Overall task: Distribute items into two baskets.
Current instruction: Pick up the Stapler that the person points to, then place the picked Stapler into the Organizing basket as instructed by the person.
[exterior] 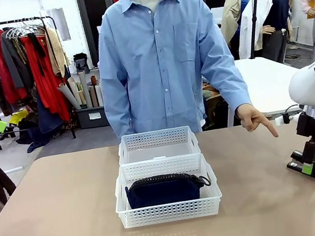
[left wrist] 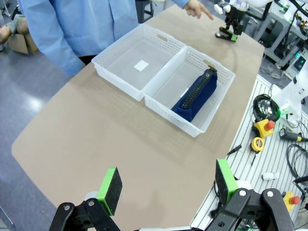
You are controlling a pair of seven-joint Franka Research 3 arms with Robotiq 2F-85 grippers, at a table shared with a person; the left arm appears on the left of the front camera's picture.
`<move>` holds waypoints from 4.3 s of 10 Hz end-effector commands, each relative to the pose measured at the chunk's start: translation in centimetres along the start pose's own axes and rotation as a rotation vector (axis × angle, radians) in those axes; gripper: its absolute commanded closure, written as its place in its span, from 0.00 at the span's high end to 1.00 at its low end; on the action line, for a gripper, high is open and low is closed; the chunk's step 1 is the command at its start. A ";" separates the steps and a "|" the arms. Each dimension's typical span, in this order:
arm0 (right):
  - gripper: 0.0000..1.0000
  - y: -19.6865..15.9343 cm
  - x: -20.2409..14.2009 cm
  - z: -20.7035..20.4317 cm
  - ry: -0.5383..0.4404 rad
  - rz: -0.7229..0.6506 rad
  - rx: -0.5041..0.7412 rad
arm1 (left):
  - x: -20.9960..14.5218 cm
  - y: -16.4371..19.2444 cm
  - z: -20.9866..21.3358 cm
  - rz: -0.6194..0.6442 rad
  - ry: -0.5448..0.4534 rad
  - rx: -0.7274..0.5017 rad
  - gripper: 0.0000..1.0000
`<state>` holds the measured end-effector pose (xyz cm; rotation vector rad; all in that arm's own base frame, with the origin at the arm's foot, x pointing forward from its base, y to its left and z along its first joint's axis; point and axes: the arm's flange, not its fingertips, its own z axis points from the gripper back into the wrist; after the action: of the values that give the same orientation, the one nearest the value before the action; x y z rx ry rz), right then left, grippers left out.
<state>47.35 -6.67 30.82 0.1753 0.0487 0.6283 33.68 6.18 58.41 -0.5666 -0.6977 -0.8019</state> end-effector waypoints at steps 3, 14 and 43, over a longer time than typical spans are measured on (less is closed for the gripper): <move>0.69 -0.6 0.4 -0.6 -0.014 0.013 0.011 | 0.0 0.0 0.0 -0.004 -0.010 -0.008 1.00; 0.00 -0.9 0.8 0.0 -0.002 0.007 0.011 | 0.0 0.0 0.0 -0.004 -0.010 -0.008 1.00; 0.00 17.9 5.3 22.9 -0.011 0.593 -0.159 | 0.0 0.0 0.0 -0.004 -0.010 -0.008 1.00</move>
<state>43.53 7.14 56.65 0.0347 -0.0451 1.2305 33.68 6.20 58.41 -0.5664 -0.6974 -0.8014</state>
